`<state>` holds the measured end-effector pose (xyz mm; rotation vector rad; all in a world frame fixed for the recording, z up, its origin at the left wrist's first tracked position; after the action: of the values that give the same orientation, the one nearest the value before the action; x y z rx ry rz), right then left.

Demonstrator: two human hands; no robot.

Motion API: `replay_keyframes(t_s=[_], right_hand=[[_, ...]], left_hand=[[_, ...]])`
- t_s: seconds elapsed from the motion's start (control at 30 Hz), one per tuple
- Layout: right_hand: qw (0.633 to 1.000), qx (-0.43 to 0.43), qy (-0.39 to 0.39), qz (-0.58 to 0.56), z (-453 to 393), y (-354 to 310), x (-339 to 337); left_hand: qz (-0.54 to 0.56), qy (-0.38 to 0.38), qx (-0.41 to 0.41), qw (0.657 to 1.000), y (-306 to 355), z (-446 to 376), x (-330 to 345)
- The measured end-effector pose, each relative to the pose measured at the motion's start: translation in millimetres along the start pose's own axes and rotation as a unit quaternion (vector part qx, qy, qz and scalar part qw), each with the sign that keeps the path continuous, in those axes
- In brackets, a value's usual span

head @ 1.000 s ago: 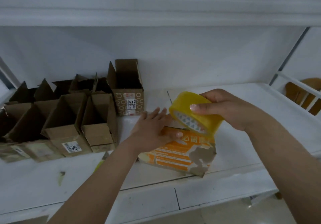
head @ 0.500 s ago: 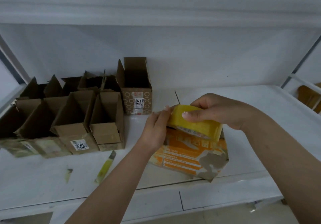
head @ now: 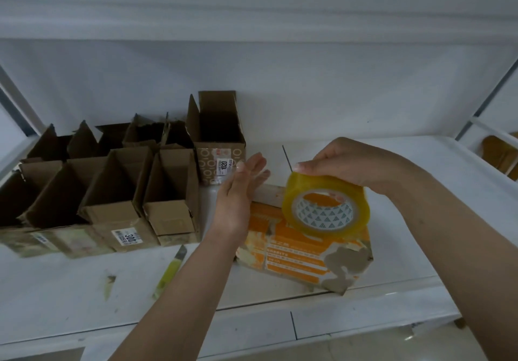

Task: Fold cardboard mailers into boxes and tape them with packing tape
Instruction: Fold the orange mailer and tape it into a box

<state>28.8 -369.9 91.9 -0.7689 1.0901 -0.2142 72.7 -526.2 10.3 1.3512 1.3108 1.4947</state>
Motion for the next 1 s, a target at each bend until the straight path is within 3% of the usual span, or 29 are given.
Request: replay_keyframes(t_s=[0.07,0.17,0.27,0.53,1.0], right_hand=[[1.0,-0.002,0.009,0.03,-7,-7,3],[0.998,0.004,0.017,0.052,-13,-9,4],[0.999,0.0,0.017,0.044,-13,-10,8],[0.999,-0.035,0.0,-0.008,-19,-19,22],[0.994,-0.032,0.028,-0.102,-18,-5,23]], left_hand=[[-0.003,0.017,0.004,1.0,-1,2,-11],[-0.119,0.023,0.025,0.992,2,3,-27],[-0.072,-0.004,-0.039,0.997,-21,5,-29],[0.016,0.059,-0.134,0.989,-60,9,-47],[0.051,0.052,-0.301,0.951,-100,20,-44]])
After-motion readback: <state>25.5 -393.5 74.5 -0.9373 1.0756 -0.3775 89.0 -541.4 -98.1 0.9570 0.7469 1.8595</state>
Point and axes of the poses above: each hand's wrist, its own z-axis away from the middle knuckle, its own x-axis out of the palm, y = z × x, the point moved 9 cm from there along -z, towards the middle knuckle, and after that the axes turned 1 degree about z, right-handed, at the moved point
